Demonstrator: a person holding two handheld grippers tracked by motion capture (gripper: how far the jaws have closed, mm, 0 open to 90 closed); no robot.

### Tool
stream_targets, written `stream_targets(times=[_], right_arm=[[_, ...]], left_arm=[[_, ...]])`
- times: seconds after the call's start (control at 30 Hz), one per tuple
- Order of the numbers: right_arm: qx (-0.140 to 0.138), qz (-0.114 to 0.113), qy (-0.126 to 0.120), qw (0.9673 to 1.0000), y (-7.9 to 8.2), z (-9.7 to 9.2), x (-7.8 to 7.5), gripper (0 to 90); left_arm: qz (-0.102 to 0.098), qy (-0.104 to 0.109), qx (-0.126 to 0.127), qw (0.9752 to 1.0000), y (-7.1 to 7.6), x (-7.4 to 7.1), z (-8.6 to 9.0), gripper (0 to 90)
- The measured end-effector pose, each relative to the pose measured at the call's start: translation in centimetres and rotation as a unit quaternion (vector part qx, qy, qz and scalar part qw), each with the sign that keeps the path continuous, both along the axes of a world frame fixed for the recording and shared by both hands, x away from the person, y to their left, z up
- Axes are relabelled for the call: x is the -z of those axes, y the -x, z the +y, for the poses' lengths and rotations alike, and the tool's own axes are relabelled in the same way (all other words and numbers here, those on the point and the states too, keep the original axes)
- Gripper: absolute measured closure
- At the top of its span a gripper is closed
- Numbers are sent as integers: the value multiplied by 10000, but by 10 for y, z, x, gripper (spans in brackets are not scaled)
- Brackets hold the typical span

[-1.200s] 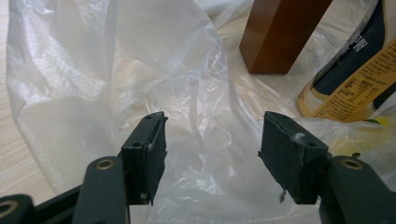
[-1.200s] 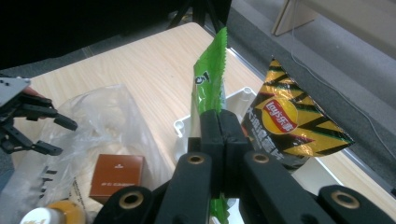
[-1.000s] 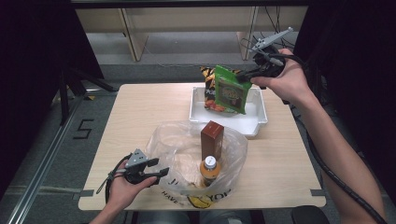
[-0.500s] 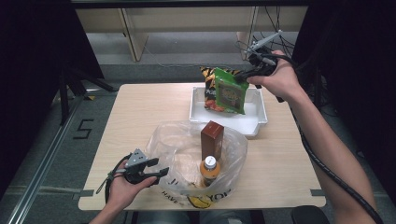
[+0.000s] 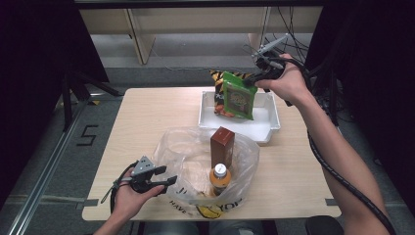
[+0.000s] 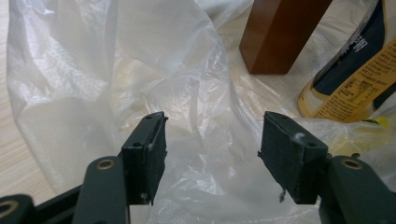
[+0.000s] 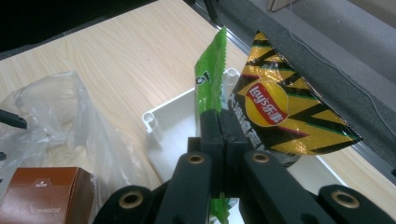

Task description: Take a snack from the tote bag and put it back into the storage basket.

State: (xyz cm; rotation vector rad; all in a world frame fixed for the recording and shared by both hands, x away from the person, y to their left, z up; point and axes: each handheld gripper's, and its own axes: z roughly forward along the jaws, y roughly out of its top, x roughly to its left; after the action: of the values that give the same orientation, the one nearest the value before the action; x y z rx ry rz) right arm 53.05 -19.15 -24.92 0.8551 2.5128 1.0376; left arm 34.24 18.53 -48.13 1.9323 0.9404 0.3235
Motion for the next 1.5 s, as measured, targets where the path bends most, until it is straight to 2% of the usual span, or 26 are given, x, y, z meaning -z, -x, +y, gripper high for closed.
stream_targets(times=[0.1, 0.17, 0.23, 0.27, 0.33, 0.4, 0.43, 0.57, 0.6, 0.67, 0.77, 0.8, 0.83, 0.87, 0.9, 0.93, 0.97, 1.1, 1.13, 1.17, 1.2, 1.27, 1.33, 1.37, 1.4, 1.5], right_arm=[[-22, -84, 49, 9999, -5, 1, 5, 900], [-5, 28, 38, 10000, -8, 3, 7, 900], [-56, -47, 95, 9999, -12, 2, 12, 900], [30, 76, 20, 10000, -12, 4, 13, 900], [-15, 39, 79, 10000, -15, 3, 17, 900], [81, 13, 8, 10000, -18, 5, 22, 900], [3, 84, 62, 9999, -20, 3, 22, 900], [137, 156, 1, 9998, -24, 5, 32, 900], [114, 211, 99, 9997, -25, 5, 32, 900], [163, 175, 70, 9997, -27, 6, 38, 900], [80, 198, 156, 9996, -32, 5, 45, 900], [185, 279, 61, 9994, -31, 7, 48, 900], [142, 258, 150, 9995, -33, 6, 49, 900], [279, 283, 106, 9992, -32, 8, 52, 900], [110, 337, 185, 9992, -34, 6, 52, 900], [112, 268, 135, 9995, -35, 7, 56, 900], [179, 376, 170, 9990, -36, 7, 56, 900], [167, 403, 209, 9988, -38, 10, 64, 900], [247, 492, 220, 9982, -37, 11, 65, 900], [187, 411, 147, 9989, -39, 12, 69, 900], [176, 502, 281, 9982, -40, 11, 69, 900], [201, 434, 298, 9984, -41, 12, 73, 900], [201, 488, 255, 9983, -42, 13, 78, 900], [228, 548, 319, 9977, -44, 13, 80, 900], [122, 504, 315, 9982, -45, 12, 81, 900], [137, 466, 339, 9982, -48, 12, 84, 900]], left_arm=[[65, 60, -54, 9999, 1, 0, -1, 399], [78, 63, -38, 9999, 1, 0, 0, 400], [63, 65, -59, 9999, 1, 0, -1, 400], [70, 63, -49, 9999, 1, 1, -1, 400], [70, 68, -49, 9999, 1, 1, -1, 400], [74, 77, -37, 9999, 1, 0, -1, 400], [97, 61, -15, 9999, 0, 0, 0, 400], [66, 74, -41, 9999, 0, 1, -1, 400], [67, 73, -35, 9999, 0, 1, -1, 400], [7, -3, 16, 10000, 0, 0, 0, 400], [1, 22, 10, 10000, 0, 1, 0, 400], [58, 77, -45, 9999, 1, 1, -1, 400], [62, 80, -43, 9999, 1, 1, -1, 400], [62, 83, -44, 9999, 1, 1, -1, 400], [62, 80, -40, 9999, 1, 1, -1, 400], [45, 60, -24, 10000, 0, 1, -1, 400], [-1, 23, 17, 10000, 0, 1, 0, 400], [-6, 29, 5, 10000, 0, 0, 0, 401], [2, 32, 23, 10000, 0, 0, 0, 401], [9, 30, 28, 10000, 0, 0, 0, 401], [-8, 31, 5, 10000, 0, 0, 0, 401], [-3, 25, 15, 10000, 0, 0, 0, 401], [-4, 29, 14, 10000, 0, 0, 0, 400], [10, 19, 27, 10000, 0, 0, 0, 401], [22, 21, 49, 10000, 0, 0, 0, 401], [-7, 28, 24, 10000, 0, 0, -1, 401]])
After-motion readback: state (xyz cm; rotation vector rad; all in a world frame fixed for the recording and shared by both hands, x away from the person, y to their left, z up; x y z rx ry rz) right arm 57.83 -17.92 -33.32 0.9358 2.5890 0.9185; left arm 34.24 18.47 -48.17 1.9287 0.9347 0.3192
